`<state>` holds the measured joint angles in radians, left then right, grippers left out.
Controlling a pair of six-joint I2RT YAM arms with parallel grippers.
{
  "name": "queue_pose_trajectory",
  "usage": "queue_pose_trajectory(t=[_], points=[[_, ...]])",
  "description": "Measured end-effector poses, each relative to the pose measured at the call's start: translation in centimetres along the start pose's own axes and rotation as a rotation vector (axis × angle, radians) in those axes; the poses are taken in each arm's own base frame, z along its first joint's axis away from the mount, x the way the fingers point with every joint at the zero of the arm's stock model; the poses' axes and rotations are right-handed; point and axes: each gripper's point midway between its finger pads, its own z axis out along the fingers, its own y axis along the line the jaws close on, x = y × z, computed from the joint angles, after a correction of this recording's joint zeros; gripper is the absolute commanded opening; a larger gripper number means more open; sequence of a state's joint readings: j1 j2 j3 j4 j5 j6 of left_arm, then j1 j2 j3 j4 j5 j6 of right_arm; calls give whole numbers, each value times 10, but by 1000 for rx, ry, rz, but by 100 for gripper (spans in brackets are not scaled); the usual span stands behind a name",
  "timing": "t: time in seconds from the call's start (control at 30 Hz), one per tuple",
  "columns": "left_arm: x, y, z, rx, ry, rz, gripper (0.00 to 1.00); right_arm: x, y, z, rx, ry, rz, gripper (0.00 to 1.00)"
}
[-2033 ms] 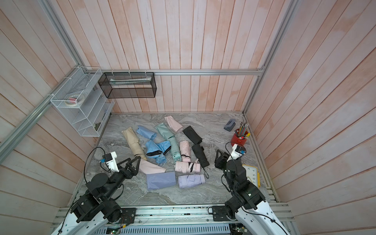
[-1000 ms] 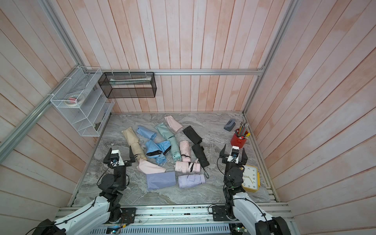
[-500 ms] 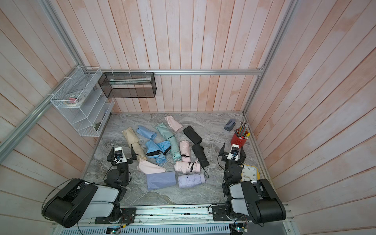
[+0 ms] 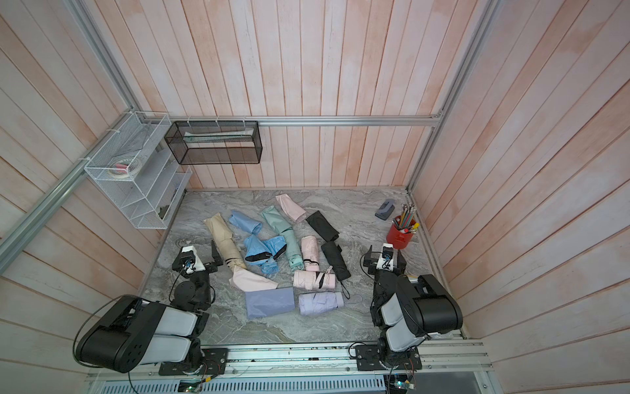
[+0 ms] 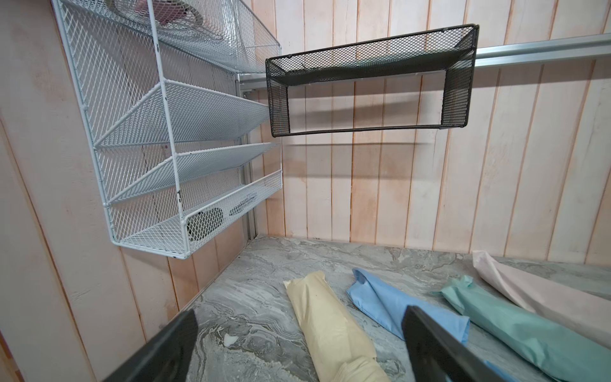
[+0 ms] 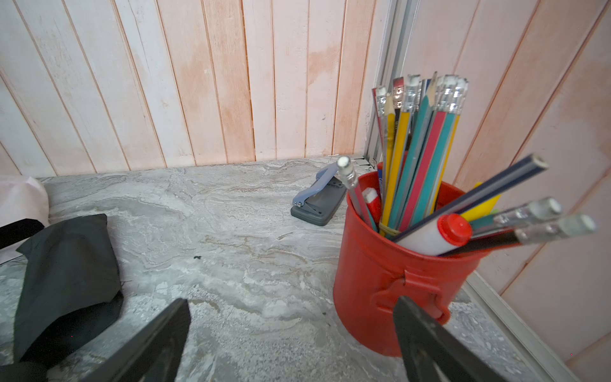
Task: Take umbrellas out of sleeves
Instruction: Reset both arms
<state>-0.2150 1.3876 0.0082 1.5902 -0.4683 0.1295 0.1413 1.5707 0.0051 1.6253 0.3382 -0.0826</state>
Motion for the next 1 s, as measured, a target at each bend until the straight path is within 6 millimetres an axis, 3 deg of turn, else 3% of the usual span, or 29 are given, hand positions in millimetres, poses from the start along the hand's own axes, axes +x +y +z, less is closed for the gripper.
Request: queue_pose_trajectory(t=[0.17, 0.3, 0.4, 0.53, 0.63, 0.73, 0.83, 1.0], points=[[16, -2, 2, 17, 48, -1, 100, 7, 4, 0, -19, 23, -10, 98], [41, -4, 5, 50, 121, 23, 100, 15, 7, 2, -37, 46, -24, 98], [53, -10, 9, 90, 153, 33, 100, 6, 5, 9, -32, 17, -9, 98], [56, -21, 15, 160, 155, 31, 100, -16, 1, 28, -24, -37, 27, 98], [53, -26, 20, 202, 142, 25, 100, -21, -3, 44, -31, -27, 54, 98], [52, -33, 40, 256, 160, 16, 100, -17, -12, 53, -27, 2, 86, 98], [47, -25, 68, 263, 175, -24, 100, -7, -12, 54, -41, 43, 103, 98], [63, -26, 67, 297, 251, -58, 100, -1, -5, 53, -76, 71, 109, 98]])
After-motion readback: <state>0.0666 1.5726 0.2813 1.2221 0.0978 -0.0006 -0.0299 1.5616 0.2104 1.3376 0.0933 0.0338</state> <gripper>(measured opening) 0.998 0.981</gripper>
